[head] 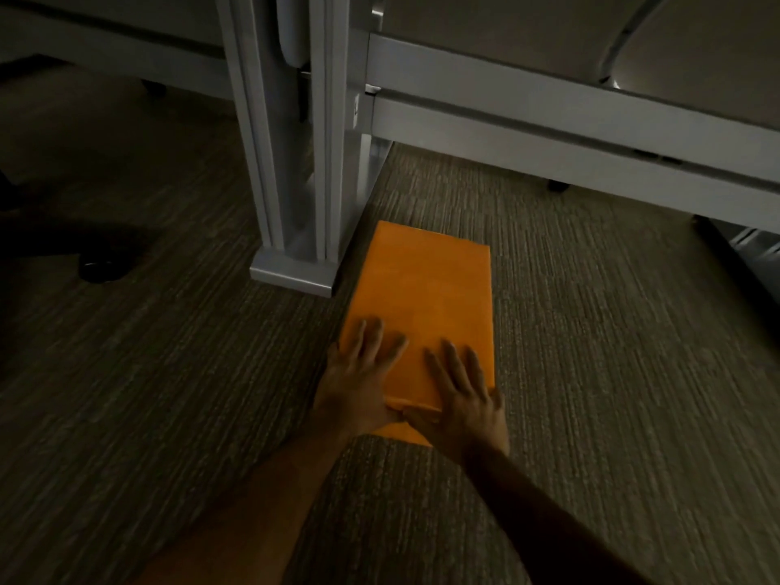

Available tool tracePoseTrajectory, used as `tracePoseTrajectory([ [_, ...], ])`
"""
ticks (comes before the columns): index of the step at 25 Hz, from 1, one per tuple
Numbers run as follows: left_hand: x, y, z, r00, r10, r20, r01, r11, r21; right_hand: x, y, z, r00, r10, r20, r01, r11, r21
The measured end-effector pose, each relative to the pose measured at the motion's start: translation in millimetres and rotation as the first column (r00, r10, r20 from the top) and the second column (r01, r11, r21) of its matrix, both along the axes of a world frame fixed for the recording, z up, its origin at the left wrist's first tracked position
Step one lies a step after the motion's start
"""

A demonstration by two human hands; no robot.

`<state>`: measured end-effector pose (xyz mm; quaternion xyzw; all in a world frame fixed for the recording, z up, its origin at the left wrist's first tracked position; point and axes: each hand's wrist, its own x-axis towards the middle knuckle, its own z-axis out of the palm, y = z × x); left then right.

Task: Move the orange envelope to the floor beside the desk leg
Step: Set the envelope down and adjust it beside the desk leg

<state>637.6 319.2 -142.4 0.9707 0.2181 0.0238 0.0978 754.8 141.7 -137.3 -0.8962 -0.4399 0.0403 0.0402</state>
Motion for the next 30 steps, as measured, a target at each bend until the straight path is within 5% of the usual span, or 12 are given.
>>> tracePoseTrajectory([
  [7, -2.3, 3.8, 15.1, 0.997, 0.078, -0.008, -0.078, 0.963, -0.259, -1.9, -0.3, 9.6, 0.997, -0.031, -0.069, 0.037, 0.997, 0.074],
  [10, -10.3, -1.6, 16.3, 0.969, 0.246, 0.021, -0.219, 0.894, -0.391, 0.0, -1.0, 12.5, 0.95, -0.195, -0.242, 0.256, 0.932, 0.255],
  [13, -27.0, -9.4, -1.7, 0.825, 0.544, 0.15, -0.313, 0.663, -0.68, 4.3, 0.1, 13.9, 0.739, -0.383, -0.555, 0.597, 0.753, 0.275],
  [16, -32.8, -15.8, -5.5, 0.688, 0.698, 0.198, -0.25, 0.485, -0.838, 7.7, -0.4, 13.1, 0.663, -0.382, -0.644, 0.631, 0.748, 0.206],
  [21, -31.6, -21.6, 3.8, 0.719, 0.671, 0.18, -0.221, 0.466, -0.857, 12.8, -6.1, 19.1, 0.719, -0.385, -0.578, 0.558, 0.816, 0.15],
  [30, -29.8, -7.9, 8.8, 0.782, 0.599, 0.172, -0.165, 0.465, -0.87, 14.7, -0.2, 24.9, 0.66, -0.362, -0.659, 0.577, 0.805, 0.136],
])
